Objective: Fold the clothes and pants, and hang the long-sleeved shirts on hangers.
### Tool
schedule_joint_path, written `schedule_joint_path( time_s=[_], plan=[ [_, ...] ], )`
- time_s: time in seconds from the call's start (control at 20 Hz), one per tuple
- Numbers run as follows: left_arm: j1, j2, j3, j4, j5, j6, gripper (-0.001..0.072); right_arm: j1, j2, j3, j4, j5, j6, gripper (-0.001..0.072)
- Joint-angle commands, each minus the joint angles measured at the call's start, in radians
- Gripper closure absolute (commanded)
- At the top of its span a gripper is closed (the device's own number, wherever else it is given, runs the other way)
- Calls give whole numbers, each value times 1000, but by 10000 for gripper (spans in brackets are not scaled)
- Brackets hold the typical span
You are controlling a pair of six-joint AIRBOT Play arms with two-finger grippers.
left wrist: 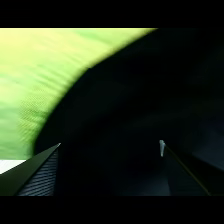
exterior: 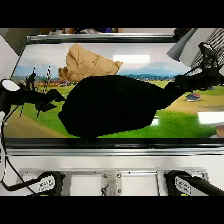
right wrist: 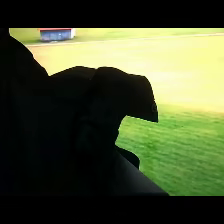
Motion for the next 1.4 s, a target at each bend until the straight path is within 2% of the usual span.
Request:
schedule_joint_path(
  time_s=[0.0, 0.15, 0.6, 0.65, 0.7, 0.75, 0.9, 1.05, 1.2, 1.35],
  plan=[
    [24, 109, -119, -212, 32, 241, 25, 0, -1, -2, 5, 6, 1, 693],
    [-33, 126, -154, -172, 58, 346, 24, 1, -1, -2, 9, 15, 1, 693],
    [-137, -37, -169, -153, 191, 350, 31, 1, -1, -3, 8, 30, 0, 693],
    [-148, -44, -169, -153, 193, 346, 273, 1, -1, -3, 8, 30, 0, 693],
    [-155, -43, -168, -156, 188, 335, 645, 1, -1, -3, 8, 30, 0, 694],
    [-154, -39, -153, -164, 174, 330, 691, 0, 0, -2, 8, 29, -2, 694],
    [-147, 66, 10, -161, 116, 327, 692, -2, 24, 84, 9, 48, -45, 694],
    [-146, 254, 322, -162, 78, 261, 691, -2, 95, 300, 89, 74, -45, 694],
    [-183, 417, 596, -155, 84, 234, 691, -2, 191, 478, 188, 74, -44, 694],
    [-228, 533, 718, -152, 103, 229, 691, -2, 300, 536, 190, 72, -26, 694]
  ],
)
